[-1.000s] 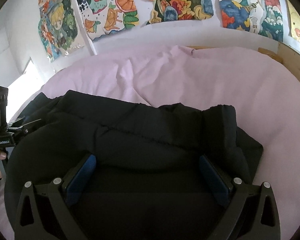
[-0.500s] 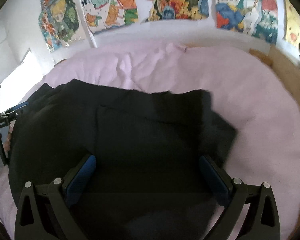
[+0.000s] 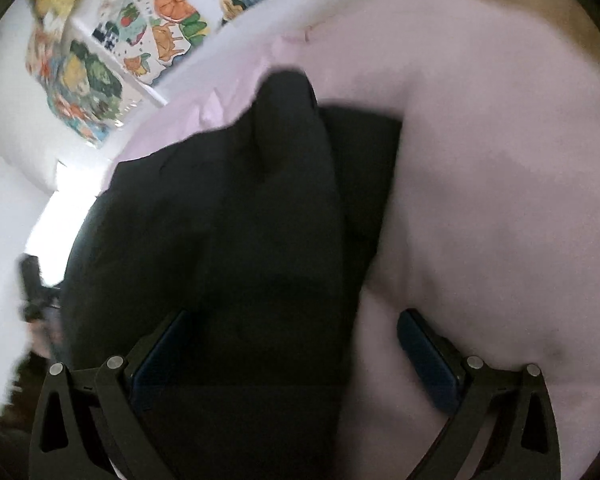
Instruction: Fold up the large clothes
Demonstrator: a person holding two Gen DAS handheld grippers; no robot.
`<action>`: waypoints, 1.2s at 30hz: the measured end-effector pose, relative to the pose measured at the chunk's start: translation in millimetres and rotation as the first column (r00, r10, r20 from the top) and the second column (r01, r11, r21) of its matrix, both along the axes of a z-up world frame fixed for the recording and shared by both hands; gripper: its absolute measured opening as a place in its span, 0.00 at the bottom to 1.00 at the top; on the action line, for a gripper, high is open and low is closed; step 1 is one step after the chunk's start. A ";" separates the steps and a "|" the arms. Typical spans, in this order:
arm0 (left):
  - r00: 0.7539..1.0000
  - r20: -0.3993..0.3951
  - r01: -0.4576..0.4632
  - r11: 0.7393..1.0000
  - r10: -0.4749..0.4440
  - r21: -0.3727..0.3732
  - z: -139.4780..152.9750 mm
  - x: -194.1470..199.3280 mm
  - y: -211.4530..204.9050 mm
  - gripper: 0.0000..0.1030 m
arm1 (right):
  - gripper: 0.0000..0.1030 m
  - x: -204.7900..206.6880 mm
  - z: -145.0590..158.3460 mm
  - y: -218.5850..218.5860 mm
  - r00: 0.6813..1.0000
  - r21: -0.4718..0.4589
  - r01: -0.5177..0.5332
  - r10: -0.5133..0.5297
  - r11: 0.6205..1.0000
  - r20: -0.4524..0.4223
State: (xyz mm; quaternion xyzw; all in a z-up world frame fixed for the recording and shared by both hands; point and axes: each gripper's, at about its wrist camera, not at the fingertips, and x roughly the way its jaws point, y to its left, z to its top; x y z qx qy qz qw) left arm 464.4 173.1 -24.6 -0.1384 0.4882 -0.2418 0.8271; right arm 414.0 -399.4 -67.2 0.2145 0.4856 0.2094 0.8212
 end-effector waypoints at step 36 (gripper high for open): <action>0.985 -0.091 0.161 0.977 -0.149 0.140 -20.6 -7.0 -47.6 0.99 | 1.00 8.4 -21.1 22.7 0.975 0.114 -0.223 0.220 0.968 0.035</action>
